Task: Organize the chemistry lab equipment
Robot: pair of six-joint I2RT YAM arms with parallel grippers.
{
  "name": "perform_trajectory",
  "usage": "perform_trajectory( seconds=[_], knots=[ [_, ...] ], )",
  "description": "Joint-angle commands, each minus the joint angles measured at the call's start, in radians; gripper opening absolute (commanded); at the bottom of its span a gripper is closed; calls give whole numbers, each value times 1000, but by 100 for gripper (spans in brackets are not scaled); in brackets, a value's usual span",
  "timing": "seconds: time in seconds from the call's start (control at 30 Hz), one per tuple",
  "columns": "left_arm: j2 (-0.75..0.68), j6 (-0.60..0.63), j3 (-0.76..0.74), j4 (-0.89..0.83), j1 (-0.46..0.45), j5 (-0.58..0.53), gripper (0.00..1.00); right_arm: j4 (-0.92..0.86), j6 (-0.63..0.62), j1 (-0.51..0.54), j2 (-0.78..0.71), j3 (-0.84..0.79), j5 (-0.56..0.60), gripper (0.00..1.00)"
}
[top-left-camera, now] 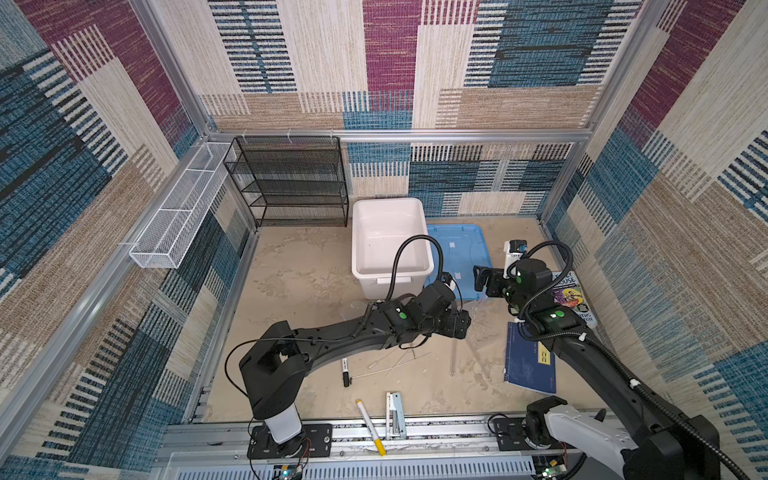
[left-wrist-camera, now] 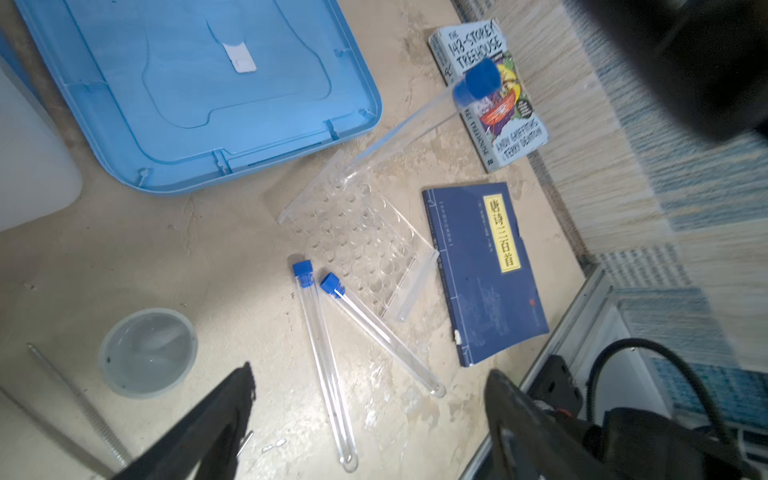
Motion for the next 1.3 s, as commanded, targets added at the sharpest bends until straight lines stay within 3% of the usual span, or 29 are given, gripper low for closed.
perform_trajectory(
  seconds=[0.0, 0.13, 0.3, 0.53, 0.77, 1.27],
  knots=[
    [33, 114, 33, -141, -4, -6, 81, -141, 50, -1, 0, 70, -60, 99],
    [106, 134, 84, -202, -12, 66, 79, -245, 95, -14, -33, 102, -119, 99],
    [200, 183, 183, -290, -41, 78, 70, -326, 124, -59, -49, 93, -301, 99],
    [344, 177, 331, -412, -44, 73, 54, -365, 94, -196, -115, 35, -365, 99],
    [419, 183, 387, -487, -55, 25, 43, -366, 74, -207, -123, 24, -361, 99],
    [453, 202, 383, -550, -84, 15, 39, -377, 60, -207, -132, 48, -341, 99]
  ],
)
